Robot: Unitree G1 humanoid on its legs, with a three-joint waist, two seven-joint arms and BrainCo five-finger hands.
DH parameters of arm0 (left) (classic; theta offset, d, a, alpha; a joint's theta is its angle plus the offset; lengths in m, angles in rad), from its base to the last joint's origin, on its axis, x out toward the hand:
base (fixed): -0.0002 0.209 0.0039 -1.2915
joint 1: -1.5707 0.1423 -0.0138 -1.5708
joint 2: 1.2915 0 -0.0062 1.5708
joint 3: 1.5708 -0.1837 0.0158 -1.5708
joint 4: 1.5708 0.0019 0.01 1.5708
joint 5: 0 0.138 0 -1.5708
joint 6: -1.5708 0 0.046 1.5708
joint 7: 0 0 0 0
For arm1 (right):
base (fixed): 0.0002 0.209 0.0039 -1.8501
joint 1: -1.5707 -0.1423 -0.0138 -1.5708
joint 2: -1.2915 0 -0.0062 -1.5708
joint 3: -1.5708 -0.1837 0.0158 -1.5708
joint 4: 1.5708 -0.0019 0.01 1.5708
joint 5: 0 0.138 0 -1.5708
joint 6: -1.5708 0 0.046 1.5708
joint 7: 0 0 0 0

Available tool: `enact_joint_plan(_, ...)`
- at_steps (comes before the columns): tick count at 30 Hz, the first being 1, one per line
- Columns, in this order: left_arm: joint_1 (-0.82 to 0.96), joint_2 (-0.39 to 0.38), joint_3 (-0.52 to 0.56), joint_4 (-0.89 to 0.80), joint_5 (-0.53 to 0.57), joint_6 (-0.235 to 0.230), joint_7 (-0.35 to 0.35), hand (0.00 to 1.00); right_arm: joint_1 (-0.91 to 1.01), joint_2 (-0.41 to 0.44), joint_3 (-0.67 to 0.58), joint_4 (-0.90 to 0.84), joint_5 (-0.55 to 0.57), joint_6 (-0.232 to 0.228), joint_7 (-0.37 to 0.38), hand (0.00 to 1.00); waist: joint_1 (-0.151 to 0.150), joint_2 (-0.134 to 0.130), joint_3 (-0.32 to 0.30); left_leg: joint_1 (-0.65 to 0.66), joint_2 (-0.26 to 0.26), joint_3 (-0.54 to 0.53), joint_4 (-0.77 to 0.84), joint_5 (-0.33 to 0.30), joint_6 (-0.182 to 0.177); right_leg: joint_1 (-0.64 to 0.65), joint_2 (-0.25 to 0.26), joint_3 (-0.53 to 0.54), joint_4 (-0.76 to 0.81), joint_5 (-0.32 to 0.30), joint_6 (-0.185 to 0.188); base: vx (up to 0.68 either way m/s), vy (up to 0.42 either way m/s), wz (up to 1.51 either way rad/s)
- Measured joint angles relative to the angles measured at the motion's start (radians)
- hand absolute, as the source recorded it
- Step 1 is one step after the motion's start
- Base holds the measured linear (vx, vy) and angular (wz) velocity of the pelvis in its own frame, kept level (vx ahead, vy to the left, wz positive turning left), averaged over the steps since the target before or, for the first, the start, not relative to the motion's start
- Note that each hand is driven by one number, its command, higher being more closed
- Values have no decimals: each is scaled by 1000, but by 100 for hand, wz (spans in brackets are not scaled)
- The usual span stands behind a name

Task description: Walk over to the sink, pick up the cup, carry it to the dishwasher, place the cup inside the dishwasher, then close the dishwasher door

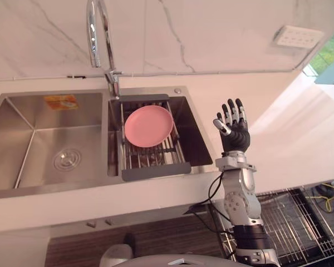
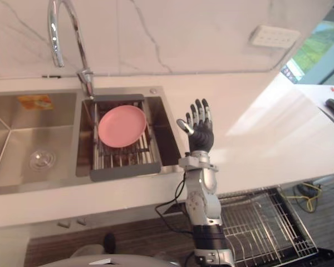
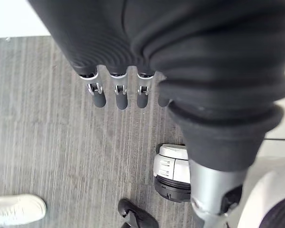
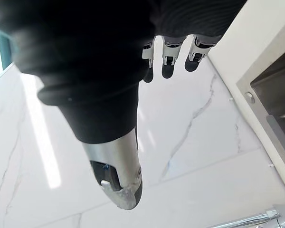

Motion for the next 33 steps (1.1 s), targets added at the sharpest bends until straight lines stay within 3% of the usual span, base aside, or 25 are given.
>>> enact_joint_plan(2, 13, -7, 9, 1, -68, -26, 14, 0, -9, 0, -1, 20, 56, 16, 16, 0, 5, 1, -6, -24, 11, 1, 0, 16, -11, -17, 12, -6, -3, 10, -10, 55, -34, 13)
enact_joint_plan(4, 20, -15, 2, 0, -83, -65, 44, 0, -9, -3, -2, 26, 95, 73, 49, 0, 9, 9, -9, -15, 14, -8, 1, 28, -9, -11, 18, -26, -2, 10, -10, 92, -48, 18)
enact_joint_plan(7, 20, -18, -11, 0, -83, -72, 58, 0, -12, -3, 4, 25, 63, 89, 76, 0, 17, 26, -15, -8, 15, -5, 1, 33, -14, -6, 20, -26, 0, 9, -12, 44, -28, 1)
enact_joint_plan(12, 27, -19, -46, -4, -112, -71, 65, 0, -38, -31, 6, 25, -156, 88, 89, 0, 18, 68, -31, -8, 18, -12, 0, 46, -18, -8, 20, -27, 8, 9, -12, -49, -14, 0)
enact_joint_plan(15, 42, -18, -37, -31, -173, -61, 65, 0, -150, -160, 20, 24, -320, 93, 89, 0, 18, 82, -36, -23, 22, -20, 0, 51, -23, -15, 23, -28, 2, 9, -12, -160, -2, 6)
enact_joint_plan(22, -2, 13, 67, -59, -192, 22, 44, 0, -304, -309, 83, 6, -609, 154, 89, 0, 25, 73, -66, -61, 43, 6, 0, 74, -19, -48, 38, -30, -10, 16, -25, -126, 12, 5)
enact_joint_plan(25, -5, 22, 81, -59, -191, 36, 20, 0, -308, -325, 88, 6, -707, 175, 104, 0, 27, 60, -74, -64, 41, 13, 0, 85, -11, -47, 36, -27, -20, 33, -31, -6, 43, -2)
enact_joint_plan(29, -13, 29, 83, -59, -175, 39, -1, 0, -362, -388, 162, 22, -813, 174, 167, 0, 26, 49, -77, -68, 41, 22, 0, 90, -14, -46, 37, -24, -37, 52, -29, 19, 26, -5)
enact_joint_plan(33, -32, 36, 77, -59, -160, 46, -15, 0, -416, -443, 241, 51, -963, 122, 243, 0, 30, 49, -77, -67, 42, 18, 0, 94, -13, -44, 40, -28, -36, 52, -29, 0, 0, 0)
